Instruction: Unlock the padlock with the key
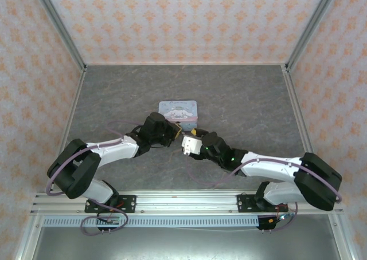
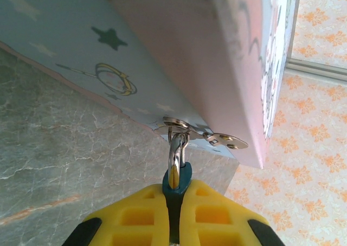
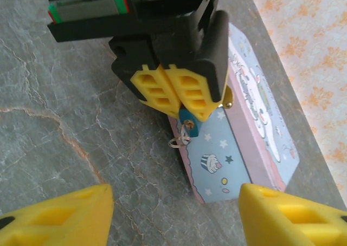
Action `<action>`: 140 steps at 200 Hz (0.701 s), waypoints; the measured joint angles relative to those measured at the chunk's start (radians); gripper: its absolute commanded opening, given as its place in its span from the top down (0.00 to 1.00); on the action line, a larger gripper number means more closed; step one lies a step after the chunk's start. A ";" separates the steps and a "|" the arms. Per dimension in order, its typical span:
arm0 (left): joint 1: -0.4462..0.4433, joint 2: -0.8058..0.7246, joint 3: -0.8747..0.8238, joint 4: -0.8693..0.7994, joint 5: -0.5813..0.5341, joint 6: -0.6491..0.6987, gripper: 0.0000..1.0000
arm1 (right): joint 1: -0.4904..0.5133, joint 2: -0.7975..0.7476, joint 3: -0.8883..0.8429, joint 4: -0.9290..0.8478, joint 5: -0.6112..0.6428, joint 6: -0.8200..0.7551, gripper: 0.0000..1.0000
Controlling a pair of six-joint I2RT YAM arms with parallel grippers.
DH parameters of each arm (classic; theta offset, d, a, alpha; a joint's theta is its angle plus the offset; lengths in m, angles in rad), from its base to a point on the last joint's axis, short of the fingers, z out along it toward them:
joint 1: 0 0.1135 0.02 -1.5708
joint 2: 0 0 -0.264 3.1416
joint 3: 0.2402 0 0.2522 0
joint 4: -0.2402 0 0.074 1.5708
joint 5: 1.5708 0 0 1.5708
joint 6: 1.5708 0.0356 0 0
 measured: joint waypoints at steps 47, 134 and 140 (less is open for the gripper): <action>0.000 0.000 0.000 0.000 -0.002 -0.011 1.00 | 0.000 0.090 0.000 0.089 0.004 0.023 0.55; -0.011 0.000 0.006 0.000 -0.002 -0.012 1.00 | -0.018 0.200 0.021 0.222 0.018 0.051 0.69; -0.011 0.000 0.006 0.000 -0.002 -0.011 1.00 | -0.021 0.205 0.023 0.231 0.019 0.051 0.71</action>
